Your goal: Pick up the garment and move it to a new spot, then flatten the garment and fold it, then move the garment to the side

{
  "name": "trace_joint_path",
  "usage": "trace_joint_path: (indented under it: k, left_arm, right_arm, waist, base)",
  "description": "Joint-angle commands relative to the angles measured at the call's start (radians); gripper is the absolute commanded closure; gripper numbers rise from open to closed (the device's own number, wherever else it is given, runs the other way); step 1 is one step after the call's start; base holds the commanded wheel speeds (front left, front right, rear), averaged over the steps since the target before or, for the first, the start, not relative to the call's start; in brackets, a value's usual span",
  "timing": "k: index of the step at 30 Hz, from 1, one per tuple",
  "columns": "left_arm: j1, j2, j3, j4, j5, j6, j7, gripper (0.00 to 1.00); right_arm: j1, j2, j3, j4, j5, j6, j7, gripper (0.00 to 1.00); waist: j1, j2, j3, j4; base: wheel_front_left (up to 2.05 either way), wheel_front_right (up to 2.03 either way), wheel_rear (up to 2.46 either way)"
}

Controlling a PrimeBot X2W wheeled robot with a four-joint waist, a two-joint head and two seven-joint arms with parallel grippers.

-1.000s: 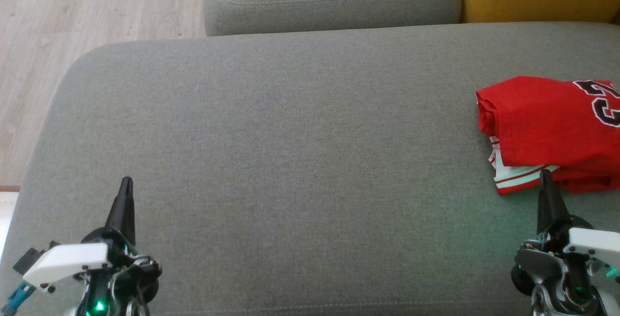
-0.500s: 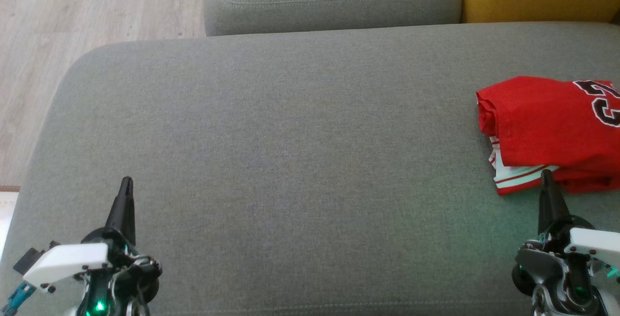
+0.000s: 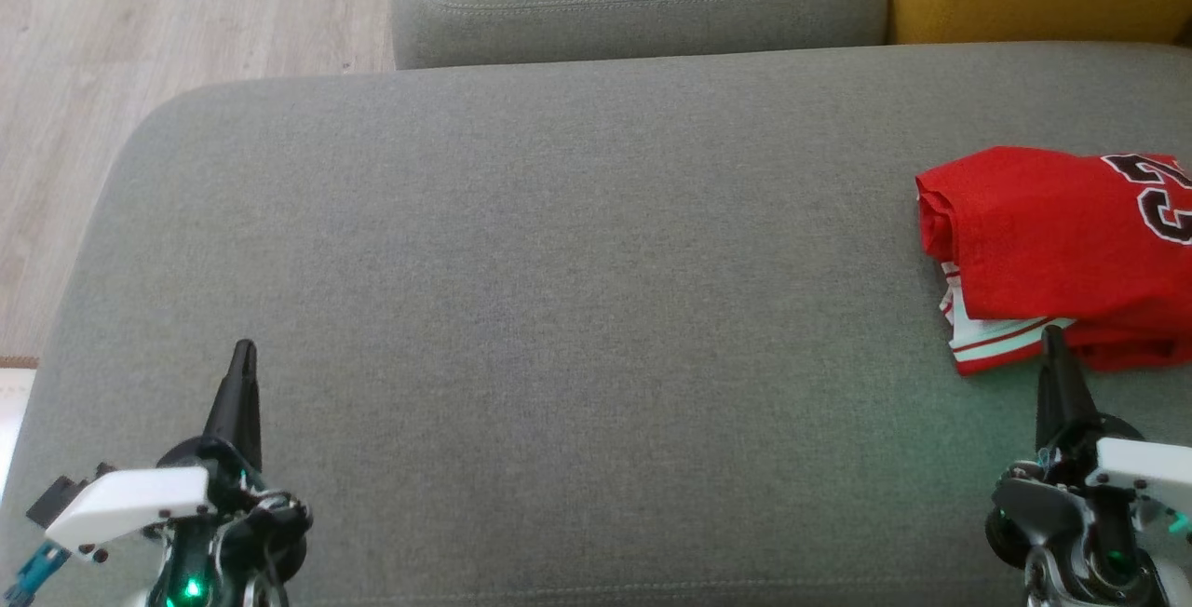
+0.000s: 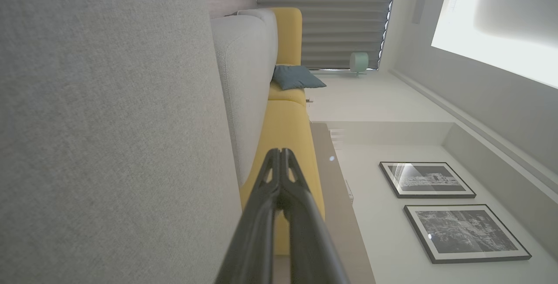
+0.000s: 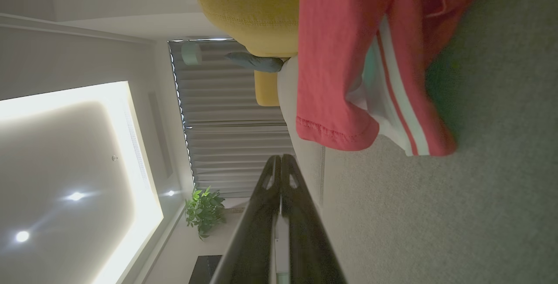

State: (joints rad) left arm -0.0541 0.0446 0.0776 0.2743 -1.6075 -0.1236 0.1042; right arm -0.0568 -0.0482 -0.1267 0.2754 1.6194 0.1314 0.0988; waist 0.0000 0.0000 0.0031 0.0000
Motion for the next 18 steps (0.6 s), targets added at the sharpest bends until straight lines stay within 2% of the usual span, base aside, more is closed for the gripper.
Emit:
trace_joint_path:
  k: [1,18]
  left_arm:
    - [-0.054,0.007,0.035,-0.029,-0.002,-0.007,0.008,1.0]
    - [-0.054,0.007,0.036,-0.029,-0.001,-0.007,0.009,1.0]
  right_arm:
    - [-0.05,-0.008,0.021,-0.031,-0.004,-0.001,0.008,1.0]
    - [-0.051,-0.007,0.019,-0.031,-0.006,-0.001,0.01,1.0]
  waist:
    - [0.0,0.0,0.0,0.0]
    - [0.0,0.0,0.0,0.0]
  base:
    - [0.0,0.0,0.0]
    - [0.0,0.0,0.0]
